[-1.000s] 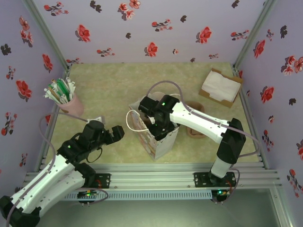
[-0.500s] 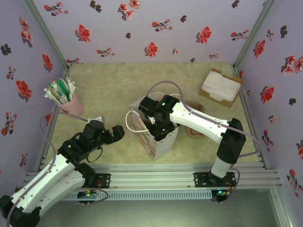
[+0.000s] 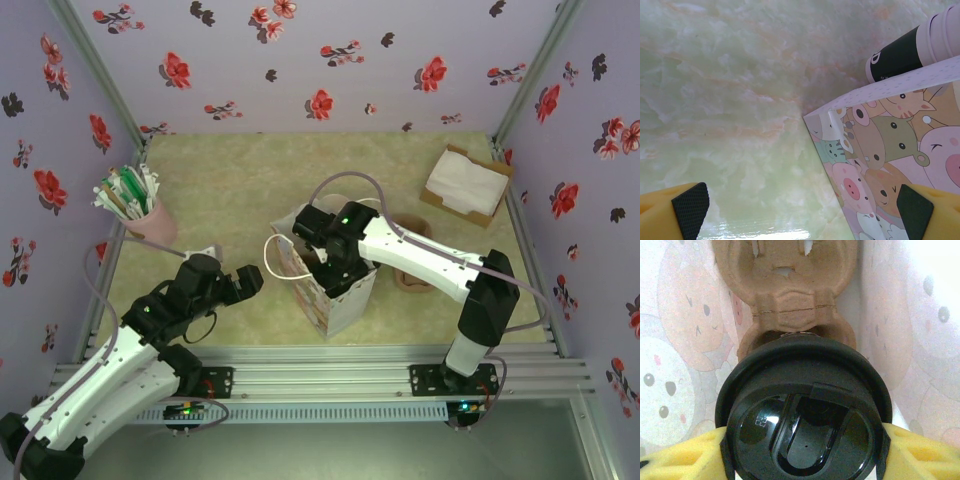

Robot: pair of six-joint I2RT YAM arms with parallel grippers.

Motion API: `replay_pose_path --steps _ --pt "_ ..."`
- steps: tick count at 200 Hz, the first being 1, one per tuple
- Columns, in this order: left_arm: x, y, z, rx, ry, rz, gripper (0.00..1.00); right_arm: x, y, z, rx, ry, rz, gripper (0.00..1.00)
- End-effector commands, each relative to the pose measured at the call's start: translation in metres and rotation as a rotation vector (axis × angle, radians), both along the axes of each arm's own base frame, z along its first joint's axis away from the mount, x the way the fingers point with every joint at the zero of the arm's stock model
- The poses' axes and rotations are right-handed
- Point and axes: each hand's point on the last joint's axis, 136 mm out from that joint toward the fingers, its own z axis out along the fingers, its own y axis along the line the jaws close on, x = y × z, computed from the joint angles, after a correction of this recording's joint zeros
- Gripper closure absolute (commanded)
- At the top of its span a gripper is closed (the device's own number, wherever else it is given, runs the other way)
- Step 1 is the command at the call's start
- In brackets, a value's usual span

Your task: Pack the takeout coffee

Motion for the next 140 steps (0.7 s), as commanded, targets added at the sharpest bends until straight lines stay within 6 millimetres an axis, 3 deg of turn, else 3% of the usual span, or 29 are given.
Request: replay_pose_path --steps 1,140 --pt "0.004 -0.001 0.006 -0.006 -0.020 0.010 0.01 0.002 -0.004 0.001 0.009 -0.007 0.002 0.35" --pt "0.006 -0.001 0.007 0.000 -0.019 0.007 0.01 0.006 -0.003 -0.017 0.033 -0.006 -0.008 0.35"
